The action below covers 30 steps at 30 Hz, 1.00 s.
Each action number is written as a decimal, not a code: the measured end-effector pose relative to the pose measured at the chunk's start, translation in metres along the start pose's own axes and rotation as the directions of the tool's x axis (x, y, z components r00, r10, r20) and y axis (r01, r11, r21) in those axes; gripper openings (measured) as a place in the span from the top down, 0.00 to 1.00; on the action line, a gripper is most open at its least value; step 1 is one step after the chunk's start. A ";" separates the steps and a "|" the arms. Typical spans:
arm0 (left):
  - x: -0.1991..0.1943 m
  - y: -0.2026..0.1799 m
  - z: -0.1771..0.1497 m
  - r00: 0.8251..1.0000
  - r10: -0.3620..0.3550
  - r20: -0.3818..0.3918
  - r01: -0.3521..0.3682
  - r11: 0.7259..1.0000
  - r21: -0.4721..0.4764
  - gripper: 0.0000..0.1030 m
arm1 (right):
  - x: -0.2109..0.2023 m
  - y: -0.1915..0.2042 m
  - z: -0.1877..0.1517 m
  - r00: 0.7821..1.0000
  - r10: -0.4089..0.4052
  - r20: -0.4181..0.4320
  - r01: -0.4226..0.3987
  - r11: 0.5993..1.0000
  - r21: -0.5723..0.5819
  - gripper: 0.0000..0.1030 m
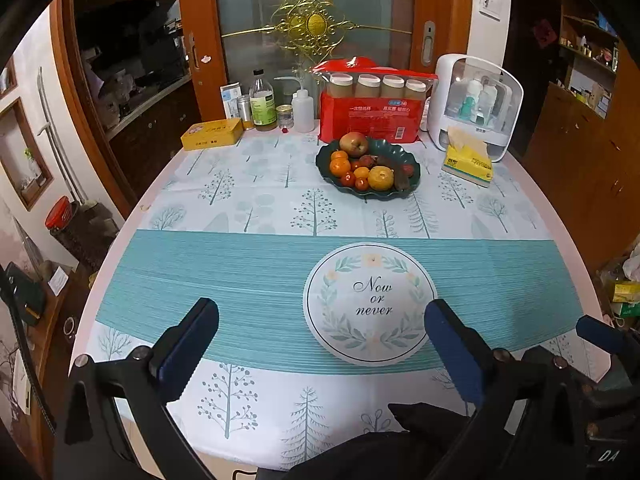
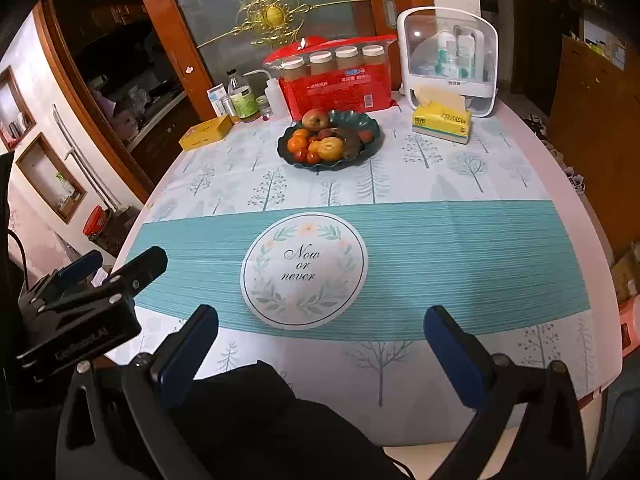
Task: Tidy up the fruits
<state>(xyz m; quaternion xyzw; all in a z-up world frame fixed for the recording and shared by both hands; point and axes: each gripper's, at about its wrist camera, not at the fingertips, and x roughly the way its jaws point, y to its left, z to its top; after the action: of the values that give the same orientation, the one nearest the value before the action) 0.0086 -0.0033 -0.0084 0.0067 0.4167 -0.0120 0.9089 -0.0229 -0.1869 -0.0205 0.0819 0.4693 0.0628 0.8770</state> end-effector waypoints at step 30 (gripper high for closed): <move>0.014 0.008 0.000 1.000 0.009 -0.023 -0.009 1.000 0.008 0.01 | 0.015 0.006 0.002 0.999 -0.006 -0.040 0.005 1.000 -0.009 0.00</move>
<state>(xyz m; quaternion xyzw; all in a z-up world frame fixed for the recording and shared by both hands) 0.0178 0.0041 -0.0194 0.0122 0.4271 -0.0093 0.9041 -0.0127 -0.1787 -0.0306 0.0756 0.4866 0.0640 0.8680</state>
